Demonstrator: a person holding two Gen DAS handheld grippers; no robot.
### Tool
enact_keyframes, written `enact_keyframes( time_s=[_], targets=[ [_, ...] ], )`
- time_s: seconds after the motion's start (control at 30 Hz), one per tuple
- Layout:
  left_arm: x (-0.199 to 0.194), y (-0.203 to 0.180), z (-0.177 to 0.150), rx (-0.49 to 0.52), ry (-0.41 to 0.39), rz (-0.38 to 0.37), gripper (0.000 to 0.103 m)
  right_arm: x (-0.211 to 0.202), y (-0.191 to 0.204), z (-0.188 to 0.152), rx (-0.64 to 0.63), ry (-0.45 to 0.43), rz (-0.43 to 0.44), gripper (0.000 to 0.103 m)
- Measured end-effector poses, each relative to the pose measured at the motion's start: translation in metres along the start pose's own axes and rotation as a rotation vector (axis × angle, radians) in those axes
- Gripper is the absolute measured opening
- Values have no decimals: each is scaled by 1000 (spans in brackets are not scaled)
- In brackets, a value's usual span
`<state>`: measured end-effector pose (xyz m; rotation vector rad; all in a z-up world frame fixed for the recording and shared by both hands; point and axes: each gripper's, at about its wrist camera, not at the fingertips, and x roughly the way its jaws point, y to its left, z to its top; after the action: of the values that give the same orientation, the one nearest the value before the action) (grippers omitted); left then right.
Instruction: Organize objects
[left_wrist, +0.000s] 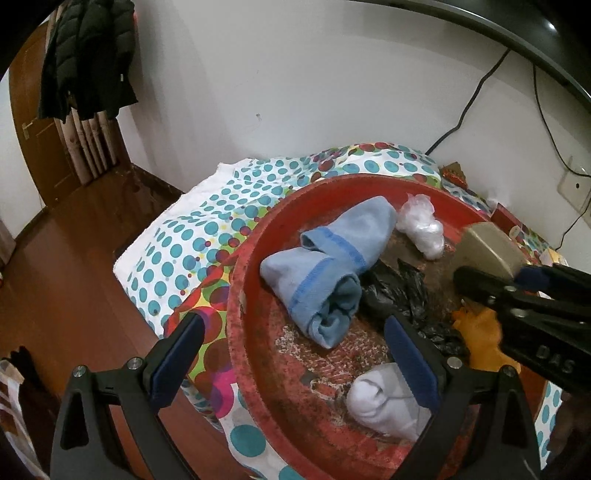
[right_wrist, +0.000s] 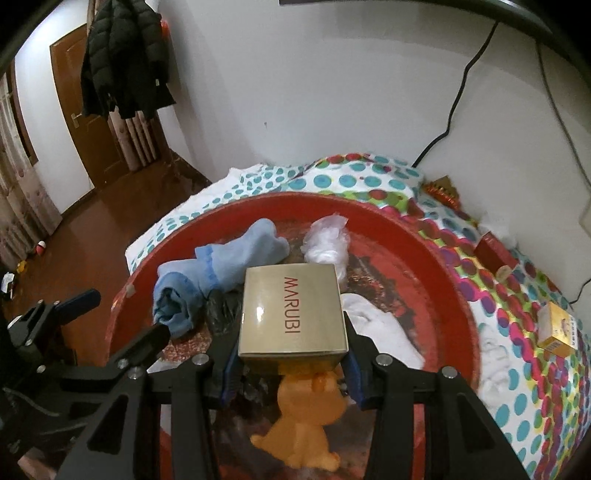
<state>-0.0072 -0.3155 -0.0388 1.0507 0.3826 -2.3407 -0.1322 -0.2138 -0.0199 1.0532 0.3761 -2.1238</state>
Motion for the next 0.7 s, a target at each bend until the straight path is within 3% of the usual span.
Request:
enact_keyframes(
  time_s=[0.27,0.33,0.53,0.7],
  targets=[
    [3,-6,-1,29,7,9,97,17,-3,-1,22,27,9,47],
    [3,-8,-1,38,2,9,97,15,-4,-2,26,17,11,54],
    [4,-11,-3,50,8,20,99,-14,-18,-4,34,-48,-4,61],
    [4,-18,-4,84,5,35,99,-44,-55,-10,77,-103,-72,69]
  ],
)
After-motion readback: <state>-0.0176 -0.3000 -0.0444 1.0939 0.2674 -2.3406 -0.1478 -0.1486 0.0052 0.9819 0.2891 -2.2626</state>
